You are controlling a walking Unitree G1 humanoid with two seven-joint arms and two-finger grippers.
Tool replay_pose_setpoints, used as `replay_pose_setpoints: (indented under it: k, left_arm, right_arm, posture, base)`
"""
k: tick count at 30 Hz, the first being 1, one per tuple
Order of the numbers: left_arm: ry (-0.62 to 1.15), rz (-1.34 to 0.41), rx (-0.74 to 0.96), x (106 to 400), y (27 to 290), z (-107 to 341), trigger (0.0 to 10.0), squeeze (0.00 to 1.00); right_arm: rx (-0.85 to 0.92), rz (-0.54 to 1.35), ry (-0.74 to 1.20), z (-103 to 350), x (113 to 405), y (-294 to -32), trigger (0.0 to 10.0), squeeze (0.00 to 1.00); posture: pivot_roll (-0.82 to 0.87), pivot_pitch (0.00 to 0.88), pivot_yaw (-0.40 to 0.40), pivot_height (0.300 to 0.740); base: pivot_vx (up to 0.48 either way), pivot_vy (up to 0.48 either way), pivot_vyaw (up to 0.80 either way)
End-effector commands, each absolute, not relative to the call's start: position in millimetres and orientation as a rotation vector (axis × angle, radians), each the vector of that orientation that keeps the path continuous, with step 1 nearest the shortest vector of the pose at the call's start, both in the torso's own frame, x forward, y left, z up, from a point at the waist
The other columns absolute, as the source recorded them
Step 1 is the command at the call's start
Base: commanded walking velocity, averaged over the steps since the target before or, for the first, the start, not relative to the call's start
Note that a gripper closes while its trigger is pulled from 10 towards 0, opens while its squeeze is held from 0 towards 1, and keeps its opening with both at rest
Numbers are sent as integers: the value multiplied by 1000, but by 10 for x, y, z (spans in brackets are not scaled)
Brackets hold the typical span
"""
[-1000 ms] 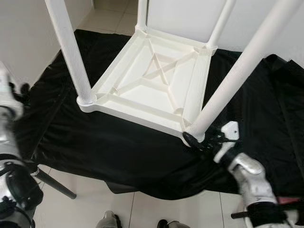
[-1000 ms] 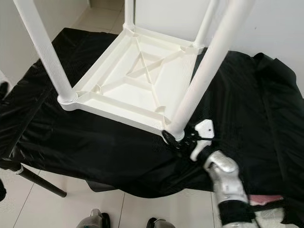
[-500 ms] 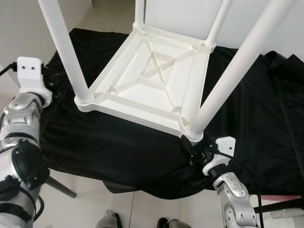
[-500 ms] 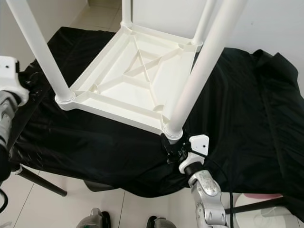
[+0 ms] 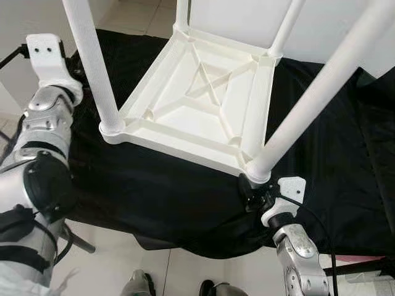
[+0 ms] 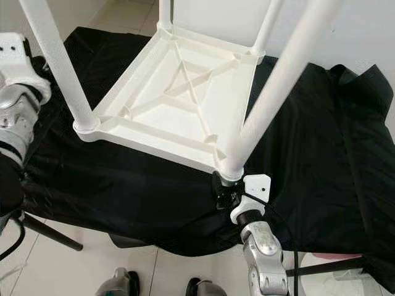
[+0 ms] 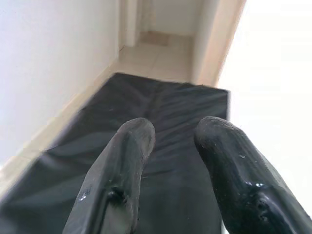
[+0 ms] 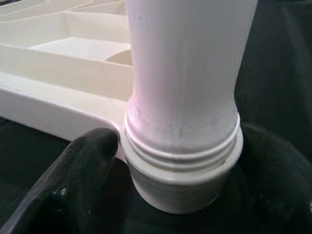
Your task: Building children table
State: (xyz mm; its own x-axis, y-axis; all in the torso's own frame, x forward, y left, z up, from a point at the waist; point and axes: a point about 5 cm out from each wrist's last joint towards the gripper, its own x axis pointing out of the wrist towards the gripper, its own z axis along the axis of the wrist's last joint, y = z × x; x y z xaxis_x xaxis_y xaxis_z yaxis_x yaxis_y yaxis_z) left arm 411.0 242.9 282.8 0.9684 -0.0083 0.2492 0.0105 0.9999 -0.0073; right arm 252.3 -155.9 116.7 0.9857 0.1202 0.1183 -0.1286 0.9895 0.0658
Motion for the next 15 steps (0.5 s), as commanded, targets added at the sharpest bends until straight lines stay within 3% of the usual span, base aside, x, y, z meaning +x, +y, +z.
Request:
replay_pose_setpoints:
  k: [1,5,7,8,13,15]
  left_arm:
    - [-250,-292,25,4114,2193,2797,10000,0]
    - [-254,-585,118,4046,1913,2607,10000,0]
    - [-254,-585,118,4046,1913,2607,10000,0]
    - [-268,-743,149,3942,1810,2446,10000,0]
    - [-283,-818,153,3862,1772,2355,10000,0]
    - [-291,-859,163,3667,1804,2219,10000,0]
  right_arm:
    - [70,118,-110,1136,2519,-1576,10000,0]
    - [71,174,-141,1151,2581,-1505,10000,0]
    - [71,174,-141,1151,2581,-1505,10000,0]
    - [71,207,-133,1143,2560,-1486,10000,0]
    - [66,226,-126,1142,2528,-1482,10000,0]
    - [52,288,-114,1126,2436,-1460,10000,0]
  posture:
    - [1,150,-95,740]
    - [14,156,-99,740]
    - [14,156,-99,740]
    - [14,161,-99,740]
    - [14,161,-99,740]
    - [8,160,-78,740]
  base:
    - [0,0,0]
    - [0,0,0]
    - [0,0,0]
    - [0,0,0]
    - [0,0,0]
    - [0,0,0]
